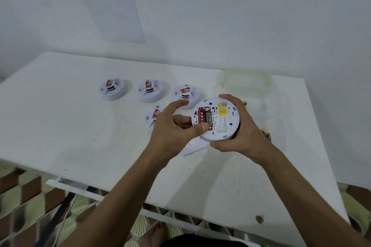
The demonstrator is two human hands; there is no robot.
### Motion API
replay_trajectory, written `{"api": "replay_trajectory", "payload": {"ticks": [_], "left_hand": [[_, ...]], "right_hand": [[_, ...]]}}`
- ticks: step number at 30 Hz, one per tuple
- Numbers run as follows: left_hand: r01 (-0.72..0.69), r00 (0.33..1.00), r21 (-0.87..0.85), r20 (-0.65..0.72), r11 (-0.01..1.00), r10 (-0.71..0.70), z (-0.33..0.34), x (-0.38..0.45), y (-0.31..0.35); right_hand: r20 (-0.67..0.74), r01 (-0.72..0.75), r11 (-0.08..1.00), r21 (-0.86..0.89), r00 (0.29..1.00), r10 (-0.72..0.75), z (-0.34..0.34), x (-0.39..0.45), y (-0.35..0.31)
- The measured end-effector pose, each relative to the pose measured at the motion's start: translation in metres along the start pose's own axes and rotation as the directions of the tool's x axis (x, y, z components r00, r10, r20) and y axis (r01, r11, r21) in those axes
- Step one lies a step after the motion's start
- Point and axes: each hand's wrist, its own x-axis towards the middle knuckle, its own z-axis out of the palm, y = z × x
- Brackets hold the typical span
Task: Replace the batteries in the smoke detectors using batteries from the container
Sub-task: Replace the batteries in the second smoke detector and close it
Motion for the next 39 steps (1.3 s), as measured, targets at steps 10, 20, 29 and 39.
{"api": "replay_trajectory", "payload": {"ticks": [10,20,29,39], "left_hand": [[-0.022,0.999,0.131,-0.025,0.991,0.025,-0.007,0.011,-0.027],[-0.124,0.978,0.743,0.203,0.658,-0.044,-0.006,0.024,-0.084],[-0.239,0.966,0.668,0.236,0.705,0.104,-0.017,0.025,-0.093],[-0.395,0.887,0.533,0.01,0.748,0.461,-0.078,0.019,-0.025]], "right_hand": [[-0.036,-0.017,0.999,-0.051,0.999,0.016,-0.005,-0.008,0.0],[-0.098,-0.037,0.996,-0.079,0.995,0.03,-0.025,-0.031,-0.003],[-0.113,-0.045,0.995,-0.085,0.993,0.035,-0.01,-0.031,-0.004],[-0.139,-0.096,0.991,-0.092,0.987,0.083,0.027,-0.014,-0.014]]}}
